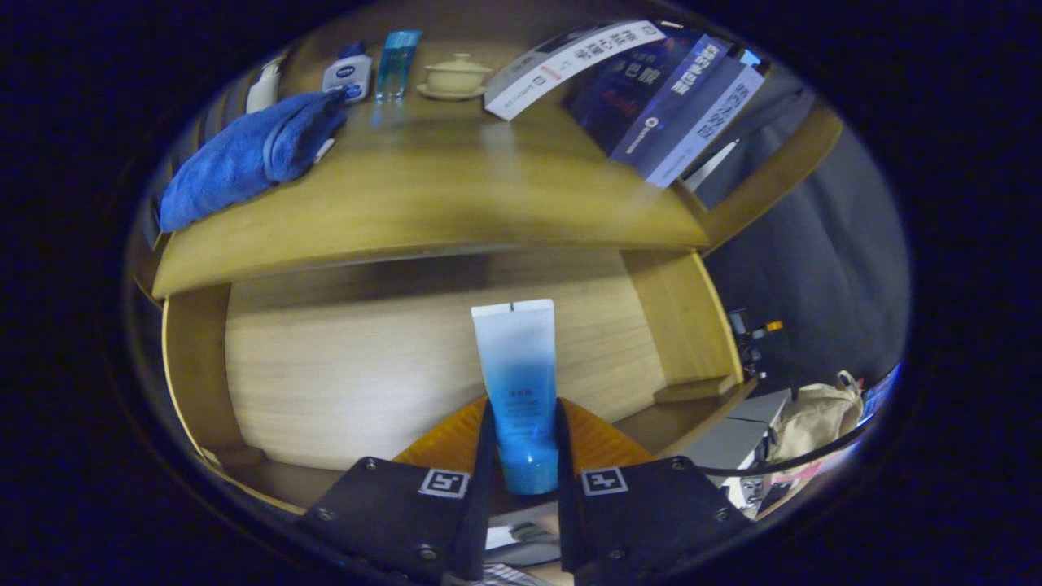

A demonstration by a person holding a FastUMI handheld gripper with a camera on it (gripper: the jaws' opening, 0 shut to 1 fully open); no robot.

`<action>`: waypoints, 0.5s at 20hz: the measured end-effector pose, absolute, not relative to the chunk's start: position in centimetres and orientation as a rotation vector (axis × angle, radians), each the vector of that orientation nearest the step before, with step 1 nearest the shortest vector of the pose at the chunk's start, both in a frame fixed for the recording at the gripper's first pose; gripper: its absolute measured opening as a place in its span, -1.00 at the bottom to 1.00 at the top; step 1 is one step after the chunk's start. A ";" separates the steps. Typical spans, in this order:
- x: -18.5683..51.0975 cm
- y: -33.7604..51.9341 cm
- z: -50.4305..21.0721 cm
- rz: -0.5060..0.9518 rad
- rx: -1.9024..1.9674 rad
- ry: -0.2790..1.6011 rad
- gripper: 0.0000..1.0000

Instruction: Pull open the drawer, take out the items inside it, and place them on the countertop above the cabinet.

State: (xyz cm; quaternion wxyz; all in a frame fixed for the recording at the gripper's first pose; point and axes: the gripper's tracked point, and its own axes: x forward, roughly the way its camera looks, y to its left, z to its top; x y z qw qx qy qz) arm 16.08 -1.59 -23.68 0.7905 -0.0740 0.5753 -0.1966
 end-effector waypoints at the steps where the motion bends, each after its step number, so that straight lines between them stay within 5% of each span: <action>1: 16.3 -1.7 -22.9 -0.430 -0.163 1.218 -0.29; 10: 19.4 -1.1 -17.0 -0.449 -0.115 1.023 -0.29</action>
